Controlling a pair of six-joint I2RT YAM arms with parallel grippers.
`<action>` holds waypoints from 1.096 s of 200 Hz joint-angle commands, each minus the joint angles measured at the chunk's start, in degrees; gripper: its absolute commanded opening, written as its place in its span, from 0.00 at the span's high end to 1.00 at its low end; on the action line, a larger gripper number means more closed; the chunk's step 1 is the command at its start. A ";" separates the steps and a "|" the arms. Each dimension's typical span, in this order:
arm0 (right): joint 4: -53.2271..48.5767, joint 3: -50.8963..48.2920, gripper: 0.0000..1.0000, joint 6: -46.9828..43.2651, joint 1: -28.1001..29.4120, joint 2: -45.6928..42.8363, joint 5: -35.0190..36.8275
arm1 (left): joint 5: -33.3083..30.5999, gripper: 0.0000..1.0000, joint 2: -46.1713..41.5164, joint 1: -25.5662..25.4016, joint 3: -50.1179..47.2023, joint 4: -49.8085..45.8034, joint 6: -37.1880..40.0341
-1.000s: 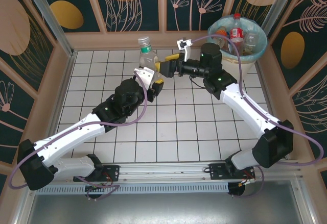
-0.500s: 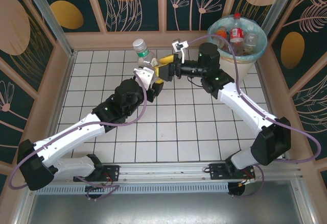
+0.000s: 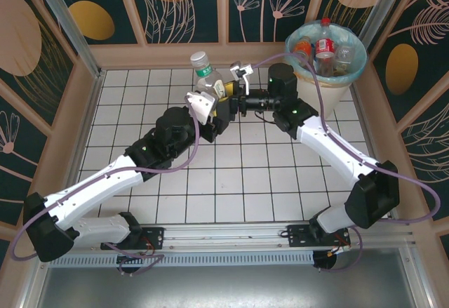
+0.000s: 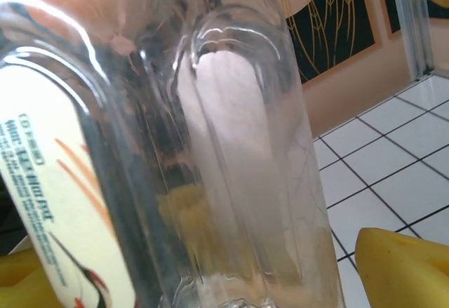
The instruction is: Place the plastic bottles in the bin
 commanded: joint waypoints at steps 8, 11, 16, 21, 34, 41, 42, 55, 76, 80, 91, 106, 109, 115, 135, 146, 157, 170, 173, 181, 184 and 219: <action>0.41 -1.36 0.22 -2.99 0.50 -3.61 7.50 | 2.36 0.68 -0.14 -0.40 2.12 0.74 -1.26; 0.29 -1.41 0.24 -3.15 0.49 -3.82 8.09 | 2.16 0.68 -0.16 -0.39 2.07 0.76 -1.37; 0.04 -1.50 0.26 -3.57 0.46 -4.18 8.99 | 1.89 0.67 -0.16 -0.37 2.02 0.89 -1.46; -0.41 -1.49 0.29 -3.94 0.43 -4.61 9.85 | 1.58 0.66 -0.16 -0.40 2.02 1.00 -1.58; -1.77 -1.31 0.34 -4.62 0.44 -5.53 11.68 | 0.81 0.60 -0.25 -0.41 1.94 1.60 -1.72; -2.51 -1.04 0.36 -4.84 0.47 -6.14 12.85 | -0.05 0.52 -0.32 -0.35 1.80 2.20 -1.96; -2.63 -0.96 0.37 -4.83 0.45 -6.16 12.99 | -0.19 0.51 -0.33 -0.33 1.78 2.32 -2.03; -4.21 -0.09 0.40 -4.59 0.31 -7.24 16.42 | -0.89 0.39 -0.93 -0.37 1.39 3.77 -1.87; -8.57 3.31 0.44 -4.46 -0.96 -8.76 23.04 | -4.00 0.23 -3.38 -0.34 -0.83 9.43 -2.81; -9.80 4.39 0.44 -4.49 -1.50 -8.94 24.36 | -4.40 0.22 -3.90 -0.39 -1.31 10.34 -3.01; -13.96 7.84 0.43 -4.59 -3.15 -9.15 29.07 | -5.11 0.19 -5.01 -0.35 -2.00 12.10 -3.43; -21.45 14.29 0.42 -3.65 -8.34 -8.12 36.57 | -5.34 0.18 -5.81 -0.33 -2.21 12.97 -4.01; -23.58 16.04 0.42 -3.55 -9.58 -7.63 37.82 | -5.34 0.18 -5.94 -0.33 -2.25 13.05 -4.04; -27.73 19.55 0.43 -3.47 -12.07 -6.31 40.43 | -5.27 0.17 -6.12 -0.36 -2.37 13.08 -4.31; -40.55 30.46 0.44 -4.55 -18.19 -1.19 51.41 | -4.42 0.17 -6.80 -0.36 -3.69 13.58 -5.63; -46.74 36.35 0.44 -5.13 -20.52 2.40 56.71 | -3.66 0.17 -7.33 -0.35 -5.61 14.33 -6.04; -50.78 39.93 0.44 -5.53 -22.07 5.38 59.77 | -3.50 0.17 -7.83 -0.39 -7.50 15.10 -6.44; -52.74 42.32 0.44 -5.48 -22.95 7.94 62.80 | -3.50 0.17 -8.15 -0.39 -9.01 15.44 -6.82; -53.09 42.75 0.44 -5.49 -23.08 8.51 63.48 | -3.50 0.17 -8.22 -0.33 -9.19 15.43 -6.92; -53.91 43.55 0.44 -5.39 -23.05 10.05 65.68 | -3.42 0.17 -8.33 -0.39 -9.78 15.33 -7.19; -54.26 43.81 0.44 -5.42 -23.17 10.55 66.43 | -3.30 0.17 -8.41 -0.34 -9.96 15.27 -7.26; -57.90 45.06 0.41 -4.79 -23.49 16.31 73.21 | -3.54 0.17 -9.62 -0.34 -11.92 14.78 -7.55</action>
